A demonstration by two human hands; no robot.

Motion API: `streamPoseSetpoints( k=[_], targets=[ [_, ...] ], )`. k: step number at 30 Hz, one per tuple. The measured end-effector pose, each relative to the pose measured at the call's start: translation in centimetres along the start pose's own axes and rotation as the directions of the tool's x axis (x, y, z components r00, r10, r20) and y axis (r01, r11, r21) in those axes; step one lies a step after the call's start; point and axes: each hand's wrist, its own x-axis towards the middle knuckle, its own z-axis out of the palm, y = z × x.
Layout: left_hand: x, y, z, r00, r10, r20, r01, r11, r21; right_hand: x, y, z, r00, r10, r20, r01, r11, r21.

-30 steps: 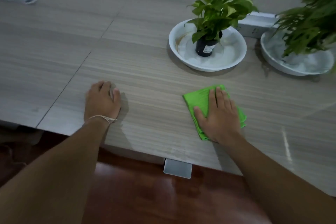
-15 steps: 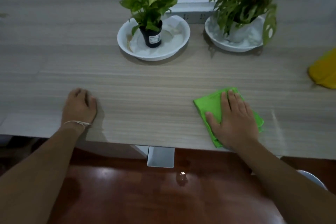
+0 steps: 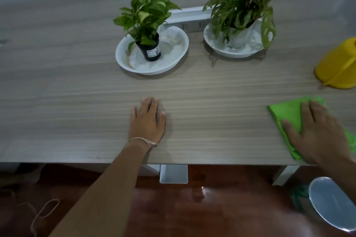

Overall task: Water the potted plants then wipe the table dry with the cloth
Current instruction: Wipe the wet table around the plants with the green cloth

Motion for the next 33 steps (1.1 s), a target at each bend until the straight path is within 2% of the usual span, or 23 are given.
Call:
streamPoseSetpoints(
  k=[4,7,12,16,21,27,33],
  targets=[
    [-0.4,0.1,-0.2,0.997,-0.024,-0.068,0.009,0.979,-0.202,-1.6,-2.3,1.2,0.996,0.092,0.000,-0.092,0.995,0.021],
    [-0.4,-1.2,-1.0,0.998,-0.043,-0.040,0.027,0.939,-0.342,-2.7,-7.8,2.0,0.985,0.161,-0.054,-0.159,0.987,0.037],
    [-2.8,-8.4,-3.1,0.995,0.069,0.071,-0.062,0.994,-0.086,-4.0,-18.3,2.9,0.993,0.111,-0.043,-0.111,0.994,0.007],
    [-3.9,-16.1,-5.7,0.997,-0.014,0.078,0.015,1.000,-0.017,-5.4,-27.3,3.4,0.999,0.024,-0.049,-0.023,1.000,0.020],
    [-5.6,-25.0,-8.0,0.990,-0.143,0.007,0.142,0.988,0.064,-7.1,-37.2,3.7,0.995,-0.094,-0.013,0.095,0.995,0.038],
    [-6.2,-26.2,-7.4,0.978,-0.189,-0.092,0.194,0.980,0.051,-8.2,-46.4,3.8,0.971,-0.235,0.054,0.232,0.972,0.044],
    [-6.1,-26.4,-7.2,0.968,-0.212,-0.134,0.217,0.976,0.025,-8.3,-52.3,3.8,0.928,-0.359,0.102,0.356,0.933,0.049]
  ],
)
